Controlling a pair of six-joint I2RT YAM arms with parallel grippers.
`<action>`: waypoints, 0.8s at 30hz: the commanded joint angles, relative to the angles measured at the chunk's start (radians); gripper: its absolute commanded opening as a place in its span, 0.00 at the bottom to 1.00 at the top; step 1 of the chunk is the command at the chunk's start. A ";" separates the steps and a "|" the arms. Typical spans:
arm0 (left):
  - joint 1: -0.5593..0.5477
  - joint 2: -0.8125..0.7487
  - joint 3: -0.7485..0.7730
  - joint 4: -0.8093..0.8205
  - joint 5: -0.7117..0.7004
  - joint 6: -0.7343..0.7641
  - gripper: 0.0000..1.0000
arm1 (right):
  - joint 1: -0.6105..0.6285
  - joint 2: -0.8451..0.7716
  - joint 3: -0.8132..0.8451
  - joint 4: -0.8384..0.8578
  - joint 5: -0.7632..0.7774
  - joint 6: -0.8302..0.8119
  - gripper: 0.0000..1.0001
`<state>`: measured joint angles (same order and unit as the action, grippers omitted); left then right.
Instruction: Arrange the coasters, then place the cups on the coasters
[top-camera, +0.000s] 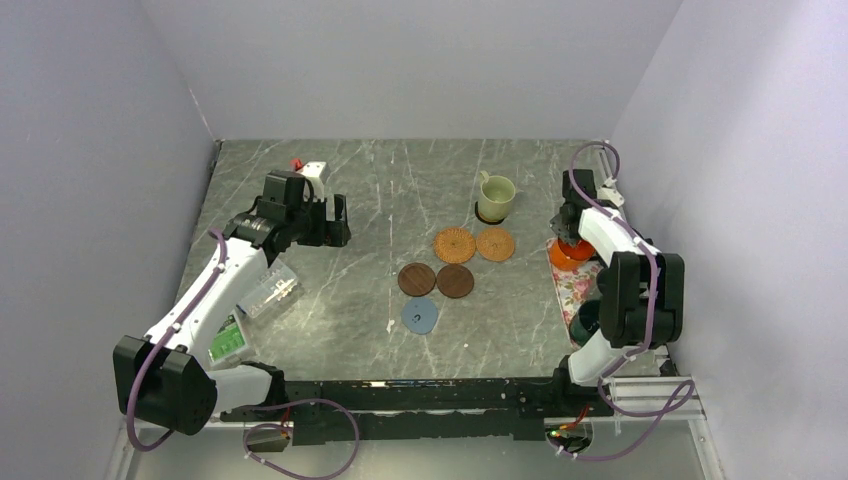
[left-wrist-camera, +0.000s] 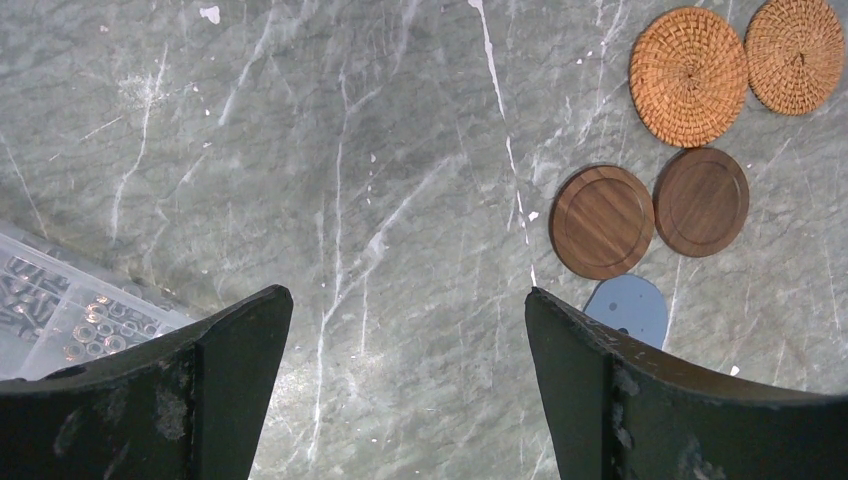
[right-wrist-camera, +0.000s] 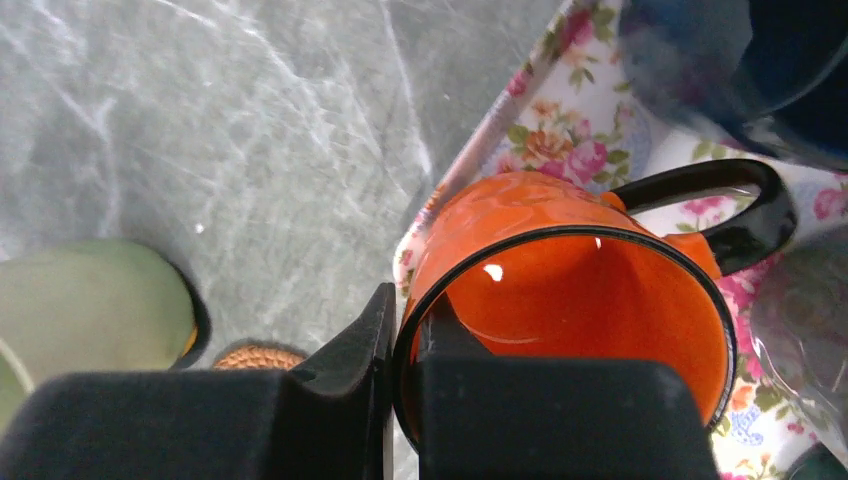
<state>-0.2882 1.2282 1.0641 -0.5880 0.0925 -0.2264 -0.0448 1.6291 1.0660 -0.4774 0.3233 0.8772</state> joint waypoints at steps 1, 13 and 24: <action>0.001 0.008 0.004 0.022 0.001 -0.001 0.93 | -0.021 -0.025 -0.022 0.097 -0.077 -0.151 0.00; 0.002 0.016 0.007 0.022 0.008 -0.002 0.93 | 0.013 -0.094 -0.075 0.058 -0.137 -0.359 0.00; 0.001 0.004 0.005 0.022 0.009 -0.002 0.93 | 0.190 -0.178 0.102 -0.162 0.083 -0.200 0.00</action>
<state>-0.2882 1.2476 1.0641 -0.5880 0.0921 -0.2264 0.0517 1.5188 1.0489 -0.5507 0.2726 0.5785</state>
